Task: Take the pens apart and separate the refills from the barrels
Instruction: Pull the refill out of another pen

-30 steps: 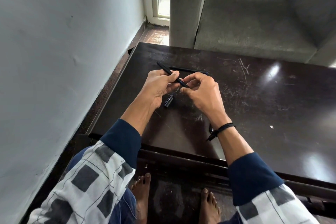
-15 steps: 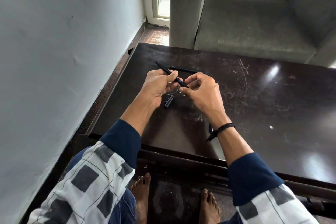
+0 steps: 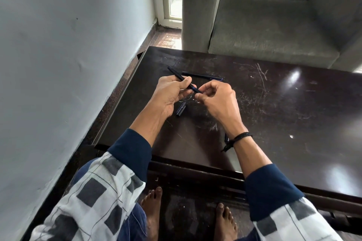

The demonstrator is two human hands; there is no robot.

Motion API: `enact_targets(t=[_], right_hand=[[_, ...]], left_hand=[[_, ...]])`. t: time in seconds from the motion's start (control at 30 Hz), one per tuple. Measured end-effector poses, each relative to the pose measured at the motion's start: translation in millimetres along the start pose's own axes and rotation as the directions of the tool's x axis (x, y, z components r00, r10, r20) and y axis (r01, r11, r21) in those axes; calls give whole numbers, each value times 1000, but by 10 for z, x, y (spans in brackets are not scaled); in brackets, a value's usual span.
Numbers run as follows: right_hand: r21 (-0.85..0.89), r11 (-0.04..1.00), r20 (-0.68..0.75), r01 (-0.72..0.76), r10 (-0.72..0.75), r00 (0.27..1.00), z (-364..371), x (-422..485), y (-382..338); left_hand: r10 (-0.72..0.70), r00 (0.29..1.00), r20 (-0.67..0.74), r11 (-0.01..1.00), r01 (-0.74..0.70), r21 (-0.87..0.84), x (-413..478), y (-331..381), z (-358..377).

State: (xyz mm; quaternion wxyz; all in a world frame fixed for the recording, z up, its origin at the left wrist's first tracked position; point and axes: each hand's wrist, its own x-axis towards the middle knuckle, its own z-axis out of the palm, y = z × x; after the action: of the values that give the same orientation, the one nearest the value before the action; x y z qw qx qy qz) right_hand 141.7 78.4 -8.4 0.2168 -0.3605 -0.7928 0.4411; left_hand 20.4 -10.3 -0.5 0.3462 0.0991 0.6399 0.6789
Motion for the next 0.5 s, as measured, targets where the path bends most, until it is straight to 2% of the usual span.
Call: enact_targets(t=[0.17,0.37,0.5], right_hand=[[53,999,36,-3,1,999,11,-2,-3],[-10,1000,12,2,-2,1000,5,-2,-11],[51,999,42,-18,16,999,28,-17,-4]], left_hand=[[5,1000,-1,1000,-5,-2,-1,18,-5],[5,1000,4,1000,-5,-3,-9,22,-7],[-4,1000,5,1000,4,-4,-7,20,1]])
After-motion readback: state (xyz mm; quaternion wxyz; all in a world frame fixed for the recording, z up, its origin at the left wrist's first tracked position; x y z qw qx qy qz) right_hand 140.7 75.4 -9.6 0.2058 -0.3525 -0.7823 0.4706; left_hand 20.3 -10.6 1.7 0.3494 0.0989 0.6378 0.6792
